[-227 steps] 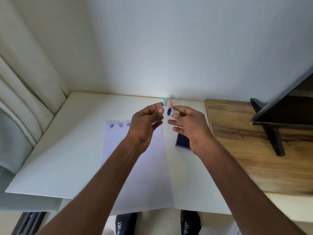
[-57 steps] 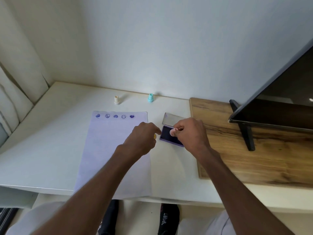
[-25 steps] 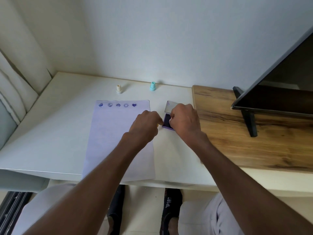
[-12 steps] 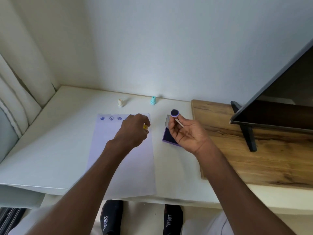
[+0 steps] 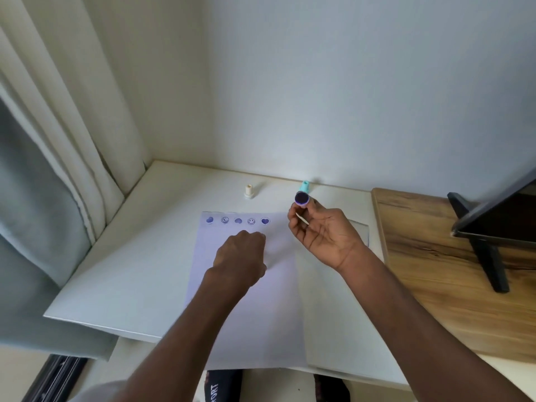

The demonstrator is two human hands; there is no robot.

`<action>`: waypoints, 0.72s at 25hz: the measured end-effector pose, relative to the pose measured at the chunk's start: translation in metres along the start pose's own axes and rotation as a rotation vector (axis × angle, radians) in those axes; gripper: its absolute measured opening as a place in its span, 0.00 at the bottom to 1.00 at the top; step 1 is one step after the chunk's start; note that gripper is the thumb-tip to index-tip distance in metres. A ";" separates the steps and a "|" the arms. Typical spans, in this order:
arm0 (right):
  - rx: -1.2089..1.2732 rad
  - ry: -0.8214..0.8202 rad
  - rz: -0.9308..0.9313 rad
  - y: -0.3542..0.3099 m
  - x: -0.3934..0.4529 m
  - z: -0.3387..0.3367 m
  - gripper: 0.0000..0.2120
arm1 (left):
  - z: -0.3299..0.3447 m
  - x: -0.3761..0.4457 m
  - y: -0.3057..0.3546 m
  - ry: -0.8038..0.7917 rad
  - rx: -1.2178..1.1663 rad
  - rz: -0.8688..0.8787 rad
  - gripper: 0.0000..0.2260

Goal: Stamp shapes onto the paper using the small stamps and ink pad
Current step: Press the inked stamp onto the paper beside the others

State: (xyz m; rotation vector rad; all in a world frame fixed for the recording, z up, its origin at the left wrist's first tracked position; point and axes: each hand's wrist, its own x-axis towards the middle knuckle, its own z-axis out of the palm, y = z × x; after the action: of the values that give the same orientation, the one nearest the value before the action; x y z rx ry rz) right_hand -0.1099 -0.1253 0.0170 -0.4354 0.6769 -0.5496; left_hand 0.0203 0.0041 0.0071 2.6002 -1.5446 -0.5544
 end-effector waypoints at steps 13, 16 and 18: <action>-1.290 0.494 -0.612 0.040 0.047 0.005 0.12 | 0.008 -0.003 0.006 0.016 -0.023 -0.065 0.13; -1.427 0.459 -0.691 0.043 0.049 0.001 0.09 | 0.005 -0.003 0.005 0.018 -0.034 -0.061 0.12; -1.485 0.429 -0.742 0.045 0.049 -0.002 0.05 | 0.004 -0.003 0.006 0.012 -0.032 -0.060 0.12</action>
State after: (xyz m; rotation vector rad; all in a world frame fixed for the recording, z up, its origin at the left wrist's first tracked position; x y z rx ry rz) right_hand -0.0647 -0.1205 -0.0311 -2.0555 1.2901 -0.7685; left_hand 0.0123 0.0039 0.0051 2.6281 -1.4464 -0.5623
